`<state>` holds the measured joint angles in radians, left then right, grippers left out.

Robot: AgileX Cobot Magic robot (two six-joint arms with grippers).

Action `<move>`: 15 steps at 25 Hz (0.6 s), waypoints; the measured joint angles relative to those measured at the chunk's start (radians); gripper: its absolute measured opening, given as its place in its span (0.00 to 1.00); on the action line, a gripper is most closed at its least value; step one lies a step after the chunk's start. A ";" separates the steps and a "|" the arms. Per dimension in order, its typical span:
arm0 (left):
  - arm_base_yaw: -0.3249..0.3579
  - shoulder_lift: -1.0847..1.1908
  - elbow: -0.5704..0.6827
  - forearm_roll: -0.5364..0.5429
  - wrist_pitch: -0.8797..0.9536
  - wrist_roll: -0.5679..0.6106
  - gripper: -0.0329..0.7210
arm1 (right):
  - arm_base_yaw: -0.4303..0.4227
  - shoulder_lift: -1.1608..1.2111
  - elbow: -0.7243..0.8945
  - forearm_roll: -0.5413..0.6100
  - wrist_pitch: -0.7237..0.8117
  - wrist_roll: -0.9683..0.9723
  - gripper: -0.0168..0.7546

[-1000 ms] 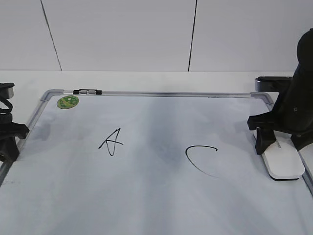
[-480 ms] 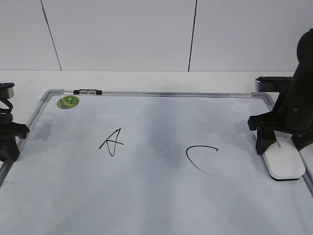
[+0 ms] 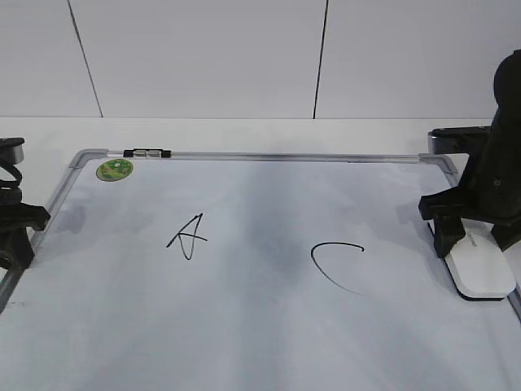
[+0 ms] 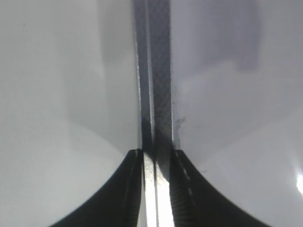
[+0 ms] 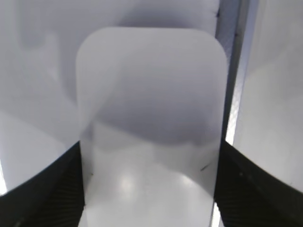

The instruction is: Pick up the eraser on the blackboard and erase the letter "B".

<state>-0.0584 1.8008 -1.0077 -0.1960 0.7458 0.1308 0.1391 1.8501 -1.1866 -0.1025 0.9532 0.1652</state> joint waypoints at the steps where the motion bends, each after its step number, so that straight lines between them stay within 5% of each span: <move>1: 0.000 0.000 0.000 0.000 0.000 0.000 0.24 | 0.000 0.000 0.000 0.000 0.002 0.001 0.79; 15: 0.000 0.000 0.000 -0.002 0.000 0.000 0.25 | -0.002 0.000 -0.112 0.111 0.119 -0.086 0.82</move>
<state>-0.0584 1.8008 -1.0077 -0.1976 0.7458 0.1308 0.1368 1.8501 -1.2990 0.0084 1.0718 0.0796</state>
